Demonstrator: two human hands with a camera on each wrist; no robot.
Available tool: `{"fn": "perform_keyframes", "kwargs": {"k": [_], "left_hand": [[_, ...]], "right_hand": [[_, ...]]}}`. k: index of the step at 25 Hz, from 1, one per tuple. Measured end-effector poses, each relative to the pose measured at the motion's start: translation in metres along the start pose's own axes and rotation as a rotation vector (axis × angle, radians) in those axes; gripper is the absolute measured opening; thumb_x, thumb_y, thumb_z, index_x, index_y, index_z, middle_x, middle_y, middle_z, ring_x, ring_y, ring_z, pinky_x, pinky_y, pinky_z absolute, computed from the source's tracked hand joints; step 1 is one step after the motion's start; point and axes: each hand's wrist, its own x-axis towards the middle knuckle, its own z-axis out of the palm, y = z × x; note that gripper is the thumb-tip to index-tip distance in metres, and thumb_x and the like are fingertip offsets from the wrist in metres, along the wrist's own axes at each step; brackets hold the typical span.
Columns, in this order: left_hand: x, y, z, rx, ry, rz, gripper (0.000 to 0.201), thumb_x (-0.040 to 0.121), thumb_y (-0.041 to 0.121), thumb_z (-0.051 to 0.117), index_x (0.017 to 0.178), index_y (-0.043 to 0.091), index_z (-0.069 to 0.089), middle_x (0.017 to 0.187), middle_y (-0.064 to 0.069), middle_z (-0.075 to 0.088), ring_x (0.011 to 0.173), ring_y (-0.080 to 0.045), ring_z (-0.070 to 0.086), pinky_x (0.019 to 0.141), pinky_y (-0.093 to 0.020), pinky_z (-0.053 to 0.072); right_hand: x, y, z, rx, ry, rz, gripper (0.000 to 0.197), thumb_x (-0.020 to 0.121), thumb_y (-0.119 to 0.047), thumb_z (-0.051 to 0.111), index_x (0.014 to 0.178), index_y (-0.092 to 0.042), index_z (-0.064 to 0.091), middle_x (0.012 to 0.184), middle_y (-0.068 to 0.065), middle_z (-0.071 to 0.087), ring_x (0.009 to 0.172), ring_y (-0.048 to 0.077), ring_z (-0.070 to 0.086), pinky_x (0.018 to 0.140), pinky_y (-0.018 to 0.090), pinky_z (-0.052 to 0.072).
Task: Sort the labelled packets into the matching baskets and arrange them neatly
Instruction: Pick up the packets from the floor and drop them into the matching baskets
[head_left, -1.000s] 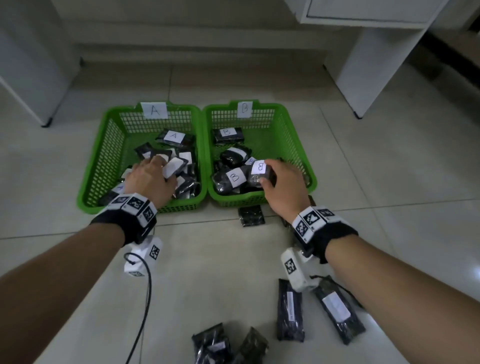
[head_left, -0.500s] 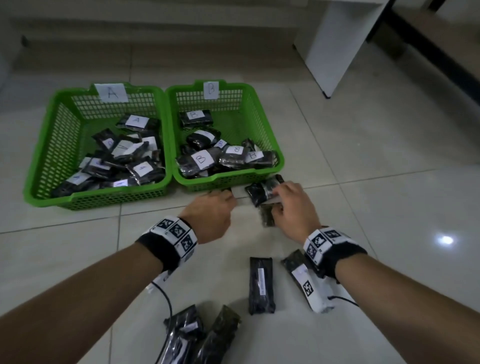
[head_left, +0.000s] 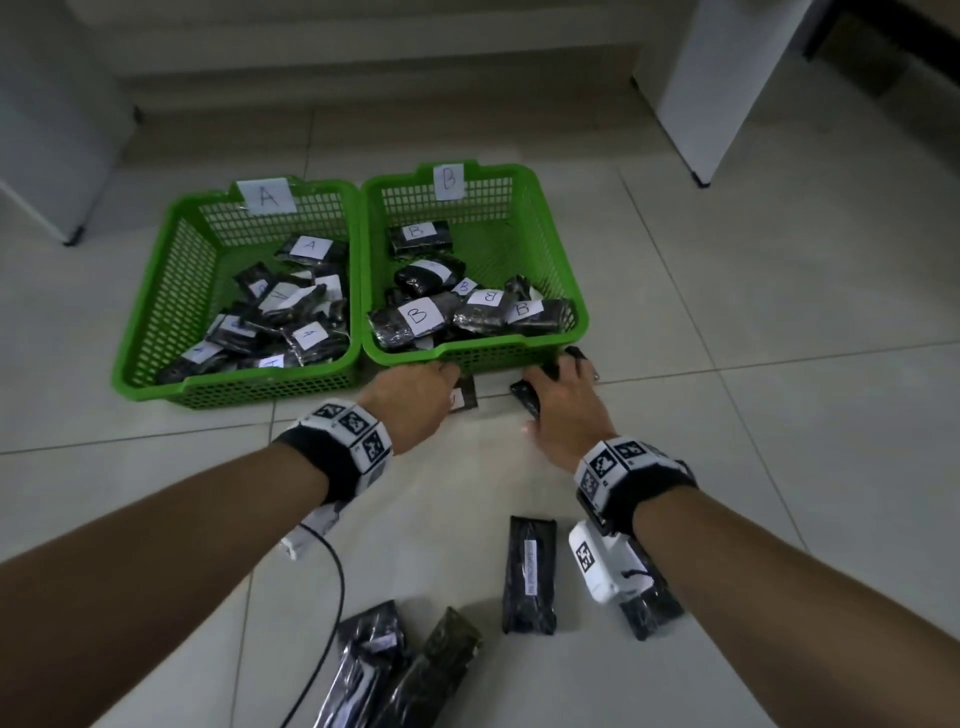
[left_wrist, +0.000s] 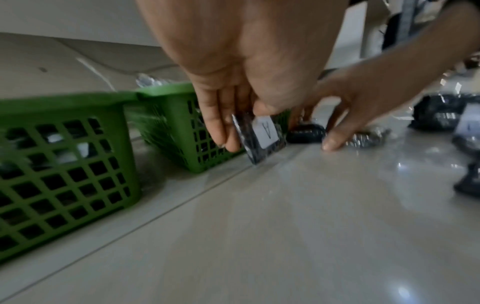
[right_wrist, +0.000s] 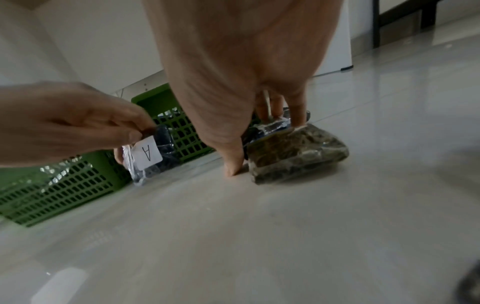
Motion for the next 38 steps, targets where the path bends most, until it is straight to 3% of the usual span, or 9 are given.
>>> {"fn": "perform_keyframes", "kwargs": {"k": [7,10,15,19,21,26,30,33,38], "left_hand": [[-0.014,-0.004,-0.069,-0.323,0.197,-0.08,0.006,0.101,0.01,0.038,0.1,0.013,0.043,0.082,-0.006,0.057,0.064,-0.017,0.051,0.052,-0.024,0.033],[-0.016,-0.011,-0.088,-0.305,0.289,-0.108,0.013,0.101,0.01,0.039,0.103,0.007,0.051,0.083,-0.008,0.058,0.067,-0.019,0.051,0.053,-0.026,0.032],[-0.023,-0.02,-0.094,-0.283,0.316,-0.142,0.015,0.099,0.008,0.039,0.102,0.003,0.053,0.079,-0.008,0.057,0.062,-0.017,0.048,0.051,-0.028,0.031],[-0.029,-0.021,-0.093,-0.255,0.336,-0.162,0.015,0.1,0.008,0.039,0.1,0.002,0.052,0.08,-0.013,0.059,0.063,-0.021,0.049,0.055,-0.032,0.035],[-0.028,-0.022,-0.091,-0.276,0.35,-0.177,0.017,0.1,0.009,0.039,0.105,0.002,0.054,0.083,-0.014,0.061,0.065,-0.023,0.052,0.057,-0.034,0.039],[-0.014,-0.028,-0.077,-0.507,0.403,-0.279,0.029,0.102,0.014,0.037,0.128,0.012,0.051,0.092,-0.006,0.062,0.065,-0.02,0.057,0.055,-0.033,0.045],[-0.016,-0.045,-0.067,-0.753,0.518,-0.329,0.042,0.098,0.004,0.04,0.13,0.03,0.038,0.088,-0.018,0.065,0.062,-0.031,0.067,0.051,-0.047,0.056],[-0.023,-0.069,-0.059,-0.871,0.61,-0.414,0.031,0.099,0.001,0.036,0.109,0.026,0.051,0.091,-0.009,0.068,0.059,-0.021,0.07,0.053,-0.037,0.058],[-0.032,-0.128,-0.034,-0.762,0.633,-0.642,0.032,0.094,0.017,0.044,0.121,0.026,0.058,0.117,-0.002,0.065,0.083,-0.023,0.063,0.073,-0.035,0.054]], "right_hand": [[-0.008,0.021,-0.033,0.184,0.193,-0.186,0.031,0.082,-0.005,0.062,0.113,-0.002,0.064,0.101,0.018,0.066,0.097,0.037,0.059,0.082,0.039,0.048],[-0.018,0.02,-0.035,0.318,0.38,-0.166,0.031,0.093,-0.003,0.053,0.123,0.001,0.062,0.103,0.019,0.066,0.094,0.034,0.062,0.082,0.041,0.053],[-0.016,0.003,-0.036,0.651,0.587,-0.021,0.028,0.104,-0.005,0.043,0.124,-0.001,0.062,0.11,0.014,0.072,0.095,0.03,0.067,0.079,0.019,0.041],[-0.011,-0.008,-0.032,0.807,0.633,0.052,0.029,0.104,-0.013,0.039,0.123,-0.014,0.061,0.106,0.002,0.072,0.086,0.031,0.07,0.076,0.047,0.058],[-0.011,-0.01,-0.032,0.899,0.631,0.089,0.028,0.104,-0.018,0.038,0.122,-0.022,0.06,0.1,-0.008,0.069,0.077,0.031,0.07,0.068,0.051,0.059],[-0.01,-0.014,-0.044,1.097,0.636,0.142,0.023,0.106,-0.009,0.043,0.118,-0.009,0.063,0.097,0.004,0.068,0.054,0.013,0.066,0.047,0.027,0.056],[0.008,-0.023,-0.056,1.374,0.539,0.173,0.027,0.108,-0.011,0.044,0.129,-0.008,0.061,0.12,0.014,0.063,0.069,0.015,0.073,0.061,0.036,0.063],[0.035,-0.038,-0.059,1.455,0.434,0.179,0.037,0.108,-0.005,0.039,0.138,-0.014,0.058,0.138,0.007,0.051,0.091,0.015,0.074,0.078,0.035,0.063],[0.09,-0.065,-0.052,1.066,0.354,0.191,0.036,0.103,-0.014,0.054,0.137,-0.023,0.058,0.14,0.009,0.051,0.115,0.022,0.065,0.1,0.033,0.054]]}}
